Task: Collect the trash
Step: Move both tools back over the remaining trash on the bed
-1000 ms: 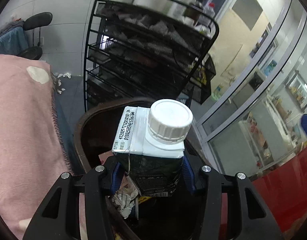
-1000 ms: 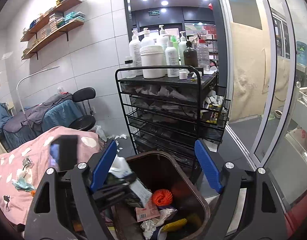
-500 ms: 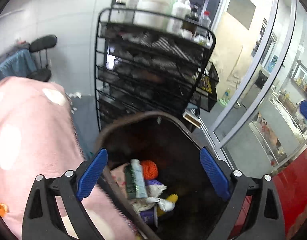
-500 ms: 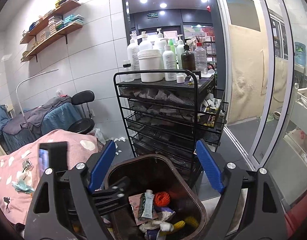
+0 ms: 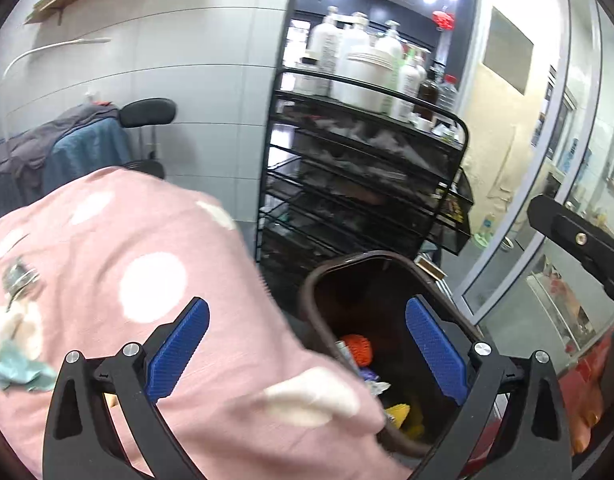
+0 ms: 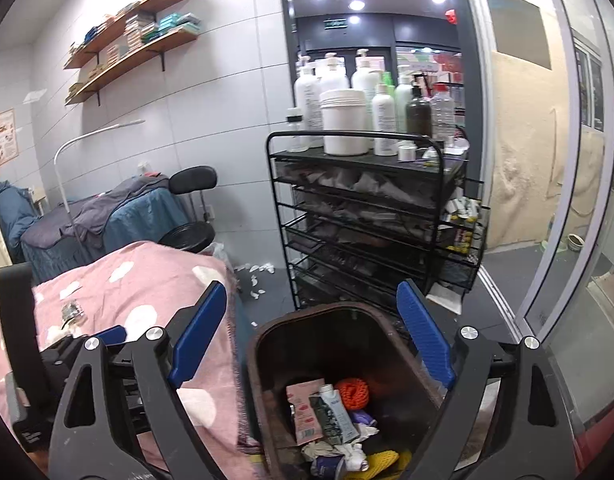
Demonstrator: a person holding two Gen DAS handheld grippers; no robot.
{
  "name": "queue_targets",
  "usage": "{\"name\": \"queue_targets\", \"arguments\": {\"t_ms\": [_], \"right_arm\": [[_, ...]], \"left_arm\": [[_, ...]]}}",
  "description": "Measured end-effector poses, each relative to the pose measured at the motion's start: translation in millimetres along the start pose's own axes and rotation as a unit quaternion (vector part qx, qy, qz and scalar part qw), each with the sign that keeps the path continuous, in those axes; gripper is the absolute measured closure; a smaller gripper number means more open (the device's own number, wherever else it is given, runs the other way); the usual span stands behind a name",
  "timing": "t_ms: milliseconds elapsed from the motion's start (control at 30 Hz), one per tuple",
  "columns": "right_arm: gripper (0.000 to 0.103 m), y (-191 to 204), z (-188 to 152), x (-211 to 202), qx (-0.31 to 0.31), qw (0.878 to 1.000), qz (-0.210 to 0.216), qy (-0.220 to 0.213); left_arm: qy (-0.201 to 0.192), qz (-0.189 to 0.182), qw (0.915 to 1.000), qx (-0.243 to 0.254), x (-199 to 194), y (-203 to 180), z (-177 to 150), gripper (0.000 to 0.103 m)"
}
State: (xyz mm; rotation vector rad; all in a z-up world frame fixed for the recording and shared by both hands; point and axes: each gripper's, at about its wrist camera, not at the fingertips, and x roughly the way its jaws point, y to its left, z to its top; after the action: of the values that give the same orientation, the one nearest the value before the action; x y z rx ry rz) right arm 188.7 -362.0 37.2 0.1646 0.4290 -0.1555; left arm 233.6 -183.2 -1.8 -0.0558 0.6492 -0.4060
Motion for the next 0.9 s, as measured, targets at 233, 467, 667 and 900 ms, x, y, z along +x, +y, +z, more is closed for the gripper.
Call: {"name": "queue_targets", "arguments": {"t_ms": [233,467,667,900], "right_arm": [[0.01,37.2,-10.9,13.5,-0.022,0.999,0.039,0.026],[0.009,88.7,-30.6,33.5,-0.056,0.989,0.111,0.086],[0.009,137.1,-50.1,50.3,-0.095,0.972,0.165,0.136],[0.009,188.1,-72.8,65.6,-0.138,0.948,0.212,0.194]], "left_arm": [[-0.011,0.024,0.9994,-0.02,-36.7,40.7,-16.2,0.005],[-0.015,0.068,0.9954,-0.067,-68.1,90.9,-39.5,0.005],[-0.006,0.104,0.9863,-0.128,-92.0,143.6,-57.7,0.005],[0.003,0.134,0.9755,-0.175,-116.1,192.3,-80.0,0.006]]}}
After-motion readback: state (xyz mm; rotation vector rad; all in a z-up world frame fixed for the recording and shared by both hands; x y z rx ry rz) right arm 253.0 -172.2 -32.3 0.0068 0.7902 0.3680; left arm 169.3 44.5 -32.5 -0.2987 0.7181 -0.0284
